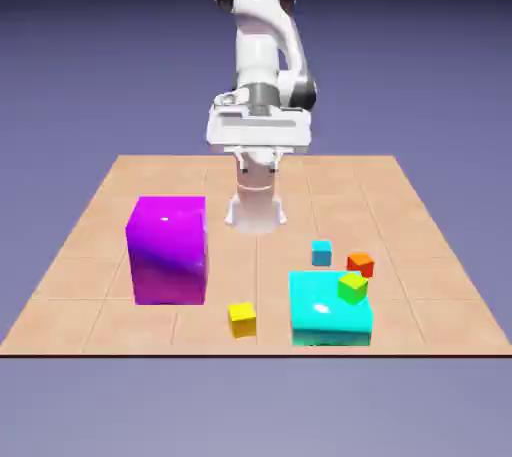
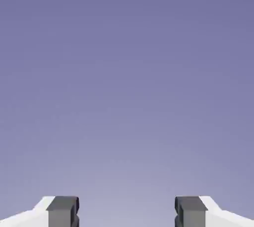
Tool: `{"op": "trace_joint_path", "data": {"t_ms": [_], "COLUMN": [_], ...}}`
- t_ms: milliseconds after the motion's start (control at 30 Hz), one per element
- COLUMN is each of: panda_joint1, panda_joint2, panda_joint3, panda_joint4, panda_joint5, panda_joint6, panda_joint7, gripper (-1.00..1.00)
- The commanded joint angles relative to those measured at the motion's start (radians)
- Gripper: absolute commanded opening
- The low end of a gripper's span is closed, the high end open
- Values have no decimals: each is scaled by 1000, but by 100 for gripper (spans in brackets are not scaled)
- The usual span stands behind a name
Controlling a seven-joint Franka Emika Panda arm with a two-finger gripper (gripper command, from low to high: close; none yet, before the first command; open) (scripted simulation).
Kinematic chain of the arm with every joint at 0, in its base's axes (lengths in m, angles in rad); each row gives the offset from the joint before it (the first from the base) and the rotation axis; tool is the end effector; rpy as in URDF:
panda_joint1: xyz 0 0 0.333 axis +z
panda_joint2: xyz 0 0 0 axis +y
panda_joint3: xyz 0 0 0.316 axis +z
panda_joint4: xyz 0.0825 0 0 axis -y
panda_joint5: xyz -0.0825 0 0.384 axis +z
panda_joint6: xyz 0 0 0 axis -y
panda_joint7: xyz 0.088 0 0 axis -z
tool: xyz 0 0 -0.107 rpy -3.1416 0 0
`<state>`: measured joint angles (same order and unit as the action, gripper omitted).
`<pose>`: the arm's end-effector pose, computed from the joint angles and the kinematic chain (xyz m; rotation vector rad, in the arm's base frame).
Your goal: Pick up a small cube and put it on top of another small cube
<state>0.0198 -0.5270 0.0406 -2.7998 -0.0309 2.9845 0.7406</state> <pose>0.3946 0.0260 0.4389 -2.5974 0.8743 -0.9575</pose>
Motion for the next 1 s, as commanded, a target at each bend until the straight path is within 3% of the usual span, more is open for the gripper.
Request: {"op": "trace_joint_path", "data": {"t_ms": [0,700,967], "panda_joint1": [6,142,173], "panda_joint2": [36,783,954], "panda_joint3": [34,740,599], "panda_joint4": [8,186,161], "panda_joint5": [-26,-563,-788], "panda_joint6": [-44,-957,-860], "panda_joint7": [0,-8,136], "gripper": [0,0,0]}}
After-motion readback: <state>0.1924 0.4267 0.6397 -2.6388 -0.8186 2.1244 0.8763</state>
